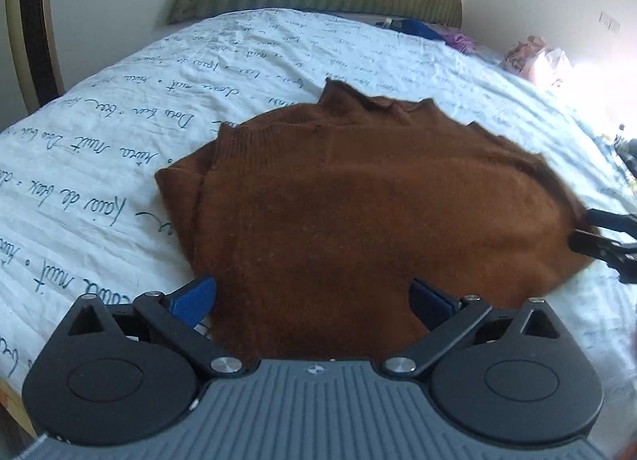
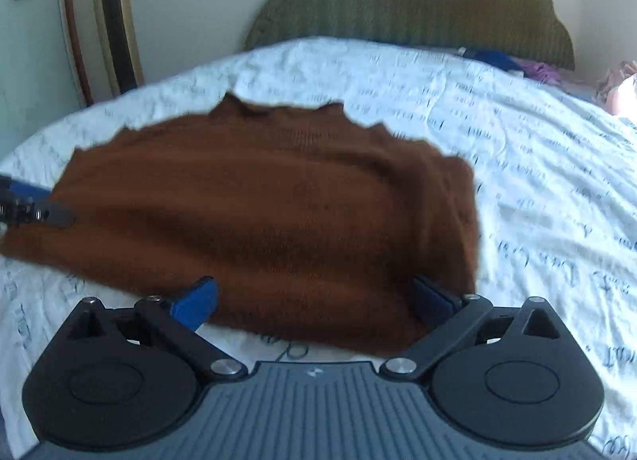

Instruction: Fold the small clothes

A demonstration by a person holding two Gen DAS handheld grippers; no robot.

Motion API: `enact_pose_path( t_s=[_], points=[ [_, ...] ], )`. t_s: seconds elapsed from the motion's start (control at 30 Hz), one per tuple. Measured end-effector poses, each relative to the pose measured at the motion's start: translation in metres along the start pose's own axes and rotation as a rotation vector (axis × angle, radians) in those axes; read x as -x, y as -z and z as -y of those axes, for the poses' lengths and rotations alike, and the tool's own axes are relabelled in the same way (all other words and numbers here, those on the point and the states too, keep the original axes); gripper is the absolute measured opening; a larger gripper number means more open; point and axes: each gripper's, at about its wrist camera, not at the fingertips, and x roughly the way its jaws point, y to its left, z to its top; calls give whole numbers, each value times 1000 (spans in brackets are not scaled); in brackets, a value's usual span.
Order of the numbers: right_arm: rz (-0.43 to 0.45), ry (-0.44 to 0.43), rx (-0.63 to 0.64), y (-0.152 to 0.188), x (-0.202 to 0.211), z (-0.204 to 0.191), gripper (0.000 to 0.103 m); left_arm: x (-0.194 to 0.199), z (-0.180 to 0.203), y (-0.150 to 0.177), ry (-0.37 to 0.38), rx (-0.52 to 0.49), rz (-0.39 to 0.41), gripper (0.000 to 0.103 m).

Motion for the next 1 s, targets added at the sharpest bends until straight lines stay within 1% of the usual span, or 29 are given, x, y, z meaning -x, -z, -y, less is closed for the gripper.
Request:
enact_pose_path(
  t_s=[0.07, 0.1, 0.17, 0.2, 0.23, 0.27, 0.3, 0.33, 0.37, 0.4, 0.43, 0.47, 0.5, 0.53, 0.57, 0.6, 0.63, 0.7, 0.73, 0.77, 0.83, 0.87, 0.9, 0.97, 1.0],
  points=[
    [58, -57, -68, -18, -7, 16, 103, 7, 6, -14, 47, 23, 58, 103],
    [63, -85, -91, -27, -17, 22, 103, 4, 13, -23, 60, 17, 79, 103],
    [22, -152, -119, -44, -43, 30, 103, -9, 20, -37, 55, 37, 101, 103],
    [8, -191, -118, -50, -54, 32, 103, -22, 19, -43, 53, 60, 89, 103],
    [-6, -197, -108, -56, -67, 34, 103, -35, 17, -47, 40, 84, 60, 103],
    [-44, -166, -92, -60, -80, 37, 103, -53, 12, -48, 8, 109, 14, 103],
    [-118, -96, -74, -61, -95, 41, 103, -67, 4, -45, -9, 126, -31, 103],
    [-146, -50, -59, -57, -104, 48, 102, -70, 2, -38, -44, 73, 15, 103],
    [-119, 32, -35, -50, -109, 56, 102, -72, 4, -32, -83, 9, 13, 103],
    [-139, 89, -66, -42, -113, 67, 103, -69, 5, -25, -82, -26, 30, 103],
    [-91, 44, -117, -37, -106, 77, 103, -66, 4, -20, -85, -35, 38, 103],
    [-67, 15, -173, -35, -99, 84, 103, -62, 3, -17, -82, -37, 45, 103],
    [-20, -6, -217, -30, -89, 89, 103, -58, 0, -16, -76, -23, 52, 103],
    [7, -3, -224, -26, -81, 89, 103, -52, -1, -15, -87, -9, 54, 103],
    [36, 15, -212, -22, -73, 85, 103, -45, -1, -14, -108, 7, 55, 103],
    [80, 18, -190, -19, -63, 80, 103, -38, -3, -15, -92, 32, 67, 103],
    [112, 3, -171, -17, -55, 74, 103, -29, -5, -13, -53, 67, 89, 103],
    [140, -67, -126, -21, -49, 61, 103, -16, -7, -12, -22, 131, 113, 103],
    [138, -113, -85, -24, -49, 52, 103, -14, -6, -11, -13, 135, 116, 103],
    [125, -131, -38, -31, -54, 40, 103, -14, -3, -10, -10, 137, 110, 103],
    [86, -123, 21, -42, -66, 25, 103, -21, 0, -3, -36, 130, 101, 103],
    [50, -152, 45, -49, -79, 19, 103, -27, 2, 2, -61, 100, 91, 103],
    [2, -159, 58, -54, -94, 16, 103, -31, 4, 7, -84, 72, 93, 103],
    [-95, -64, 60, -60, -125, 14, 103, -32, 7, 14, -102, 37, 115, 103],
    [-138, -35, 34, -58, -136, 21, 103, -32, 8, 17, -107, 29, 120, 103]
  ],
)
